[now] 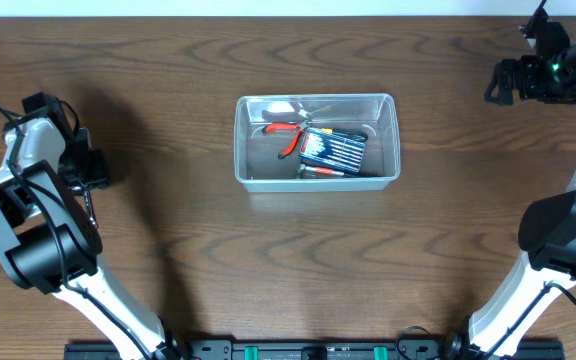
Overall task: Pack container
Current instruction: 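Close the left gripper on the wrench handle and lift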
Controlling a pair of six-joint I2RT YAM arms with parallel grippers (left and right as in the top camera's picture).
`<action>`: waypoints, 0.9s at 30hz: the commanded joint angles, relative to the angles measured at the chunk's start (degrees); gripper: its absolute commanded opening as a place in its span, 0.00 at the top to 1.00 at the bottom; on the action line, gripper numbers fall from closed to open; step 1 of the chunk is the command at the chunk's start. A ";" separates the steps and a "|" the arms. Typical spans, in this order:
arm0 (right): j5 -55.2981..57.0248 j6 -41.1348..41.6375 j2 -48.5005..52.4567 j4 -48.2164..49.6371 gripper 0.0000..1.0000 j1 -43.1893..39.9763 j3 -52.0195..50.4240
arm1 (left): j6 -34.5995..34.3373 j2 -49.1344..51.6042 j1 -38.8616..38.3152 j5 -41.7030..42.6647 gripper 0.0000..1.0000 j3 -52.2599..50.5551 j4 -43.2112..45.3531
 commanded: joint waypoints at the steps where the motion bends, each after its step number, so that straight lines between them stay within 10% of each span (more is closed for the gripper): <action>1: 0.15 0.83 0.55 -0.33 0.01 -0.04 0.00 | 1.09 2.45 1.20 2.82 0.56 -2.60 0.98; 27: 0.15 0.81 0.55 -0.44 0.01 -0.04 0.00 | 0.85 2.45 1.55 2.64 0.92 -3.30 1.27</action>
